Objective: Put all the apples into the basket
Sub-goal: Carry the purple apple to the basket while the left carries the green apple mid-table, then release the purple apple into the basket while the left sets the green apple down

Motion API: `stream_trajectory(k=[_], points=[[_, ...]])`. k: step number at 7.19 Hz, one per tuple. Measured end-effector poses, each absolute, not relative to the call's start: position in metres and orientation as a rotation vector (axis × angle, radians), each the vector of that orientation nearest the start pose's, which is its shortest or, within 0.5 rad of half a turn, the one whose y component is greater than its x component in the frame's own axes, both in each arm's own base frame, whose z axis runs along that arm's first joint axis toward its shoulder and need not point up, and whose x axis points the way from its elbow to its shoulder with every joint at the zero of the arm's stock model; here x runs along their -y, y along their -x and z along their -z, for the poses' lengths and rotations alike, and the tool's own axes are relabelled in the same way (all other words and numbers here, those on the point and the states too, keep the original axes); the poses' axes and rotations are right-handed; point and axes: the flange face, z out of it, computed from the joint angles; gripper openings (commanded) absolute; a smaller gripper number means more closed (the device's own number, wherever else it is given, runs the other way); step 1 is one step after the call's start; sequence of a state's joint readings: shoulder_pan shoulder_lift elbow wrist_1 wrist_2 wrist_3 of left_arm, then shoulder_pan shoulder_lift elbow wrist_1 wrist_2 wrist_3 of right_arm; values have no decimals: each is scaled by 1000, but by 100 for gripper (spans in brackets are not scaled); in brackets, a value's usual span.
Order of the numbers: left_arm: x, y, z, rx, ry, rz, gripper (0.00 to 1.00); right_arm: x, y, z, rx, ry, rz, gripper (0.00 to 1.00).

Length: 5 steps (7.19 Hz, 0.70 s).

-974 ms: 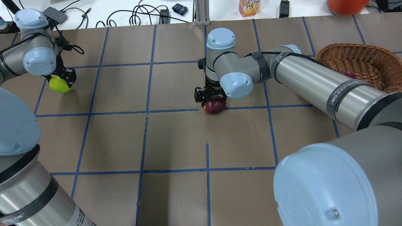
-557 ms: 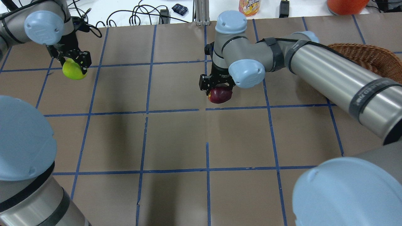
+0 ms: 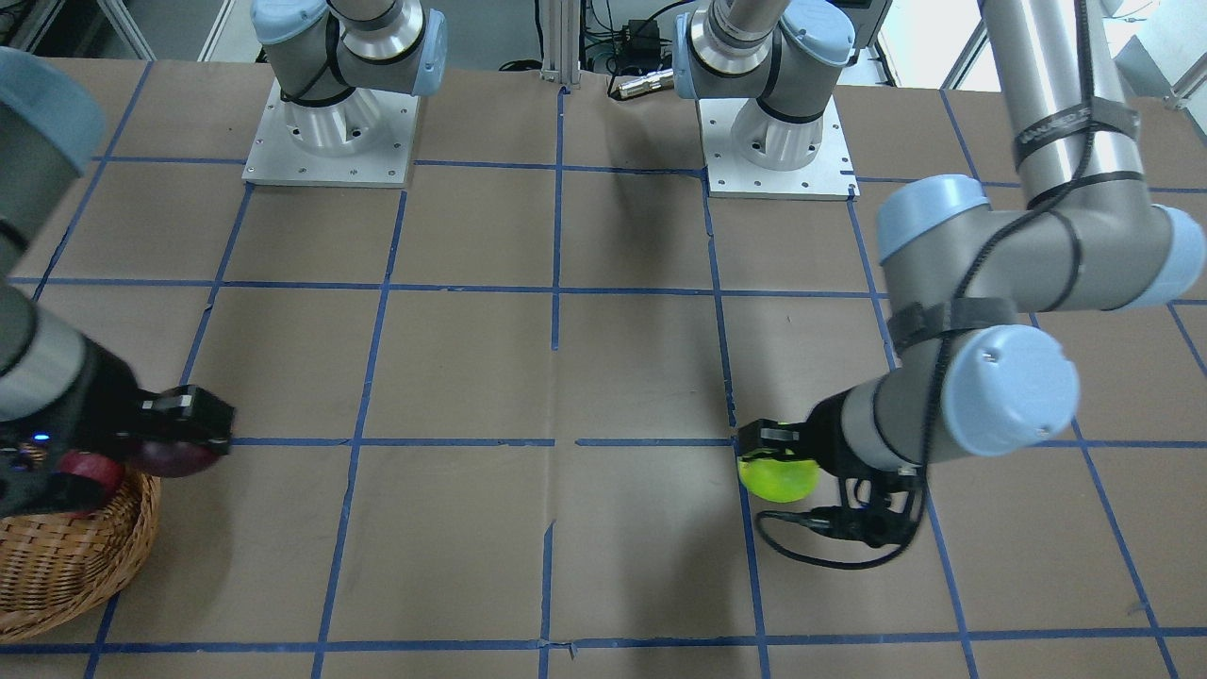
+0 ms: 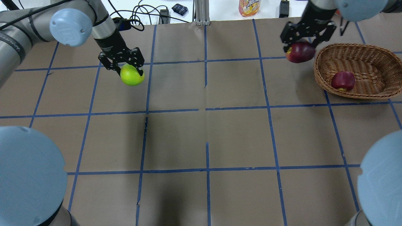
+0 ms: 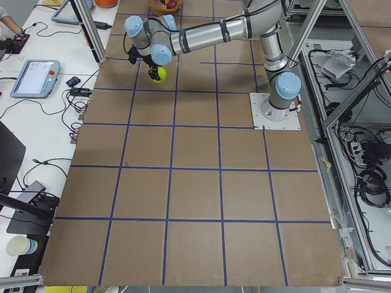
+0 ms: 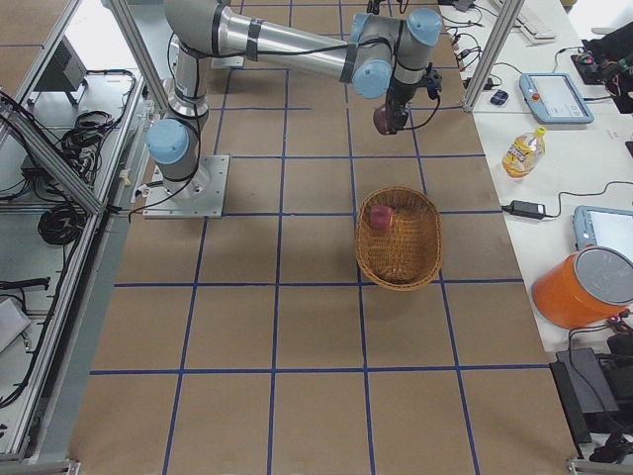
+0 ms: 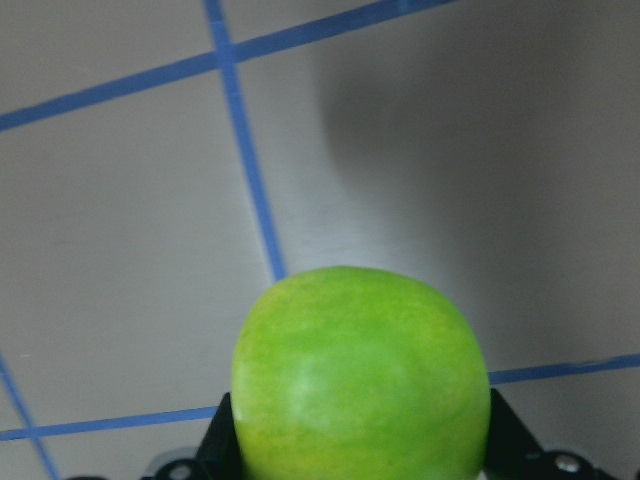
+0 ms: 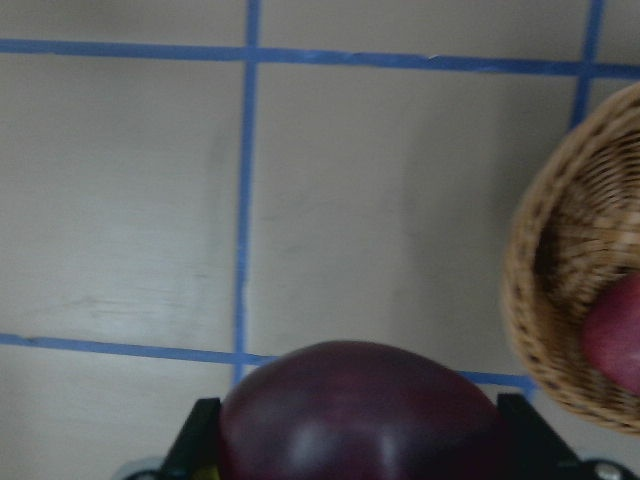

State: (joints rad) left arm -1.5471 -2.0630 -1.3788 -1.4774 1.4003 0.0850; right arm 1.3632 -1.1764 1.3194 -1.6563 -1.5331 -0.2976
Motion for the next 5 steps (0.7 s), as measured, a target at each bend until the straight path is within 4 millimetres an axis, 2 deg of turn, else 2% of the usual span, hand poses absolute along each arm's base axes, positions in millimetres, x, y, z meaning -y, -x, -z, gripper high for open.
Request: stream_trajectory(k=[1, 2, 3, 4, 5], points=[[643, 210, -301, -3312, -79, -272, 51, 663, 65, -389, -3123, 238, -90, 5], [624, 276, -295, -3311, -107, -202, 51, 668, 122, -371, -3145, 300, -98, 6], [605, 316, -283, -3293, -109, -165, 51, 674, 166, -347, -3166, 349, -82, 6], [590, 331, -267, -3246, -114, -123, 51, 680, 203, -322, -3189, 397, -58, 10], [578, 339, -250, -3207, -111, -57, 52, 684, 238, -298, -3214, 440, -35, 21]])
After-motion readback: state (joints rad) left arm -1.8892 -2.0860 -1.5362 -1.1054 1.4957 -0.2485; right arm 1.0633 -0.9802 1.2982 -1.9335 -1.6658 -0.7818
